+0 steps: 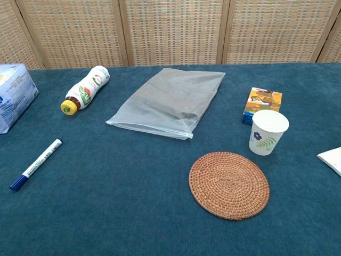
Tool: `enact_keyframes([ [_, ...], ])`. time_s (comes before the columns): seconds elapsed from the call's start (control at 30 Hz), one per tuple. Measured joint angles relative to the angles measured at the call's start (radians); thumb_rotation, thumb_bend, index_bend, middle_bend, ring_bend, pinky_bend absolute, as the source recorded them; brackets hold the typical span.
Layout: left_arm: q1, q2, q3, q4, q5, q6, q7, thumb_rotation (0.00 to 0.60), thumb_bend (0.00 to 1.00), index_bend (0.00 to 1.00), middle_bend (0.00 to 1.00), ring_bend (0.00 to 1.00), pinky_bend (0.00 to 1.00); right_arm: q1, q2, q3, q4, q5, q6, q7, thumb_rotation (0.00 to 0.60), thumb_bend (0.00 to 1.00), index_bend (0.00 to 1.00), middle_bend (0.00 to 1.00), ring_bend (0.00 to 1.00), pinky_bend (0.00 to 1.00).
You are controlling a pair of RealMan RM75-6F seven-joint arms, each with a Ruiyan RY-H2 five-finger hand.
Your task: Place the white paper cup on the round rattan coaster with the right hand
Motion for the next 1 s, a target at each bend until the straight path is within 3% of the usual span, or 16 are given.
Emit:
enact_keyframes([
  [0.47, -0.006, -0.003, -0.001, 0.000, 0.004, -0.009, 0.008, 0.600, 0.05, 0.00, 0.00, 0.00, 0.00, 0.054, -0.015, 0.011, 0.016, -0.017, -0.078, 0.080, 0.600, 0.00, 0.00, 0.00, 0.00, 0.00],
  [0.73, -0.024, -0.013, -0.008, -0.007, -0.022, -0.040, 0.041, 0.600, 0.05, 0.00, 0.00, 0.00, 0.00, 0.236, -0.026, 0.049, 0.048, -0.040, -0.311, 0.289, 0.600, 0.00, 0.05, 0.07, 0.00, 0.01],
  [1.0, -0.051, -0.018, -0.020, -0.002, -0.067, -0.088, 0.053, 0.600, 0.05, 0.00, 0.00, 0.00, 0.00, 0.462, -0.138, 0.118, 0.137, 0.062, -0.588, 0.290, 0.600, 0.00, 0.07, 0.08, 0.03, 0.08],
])
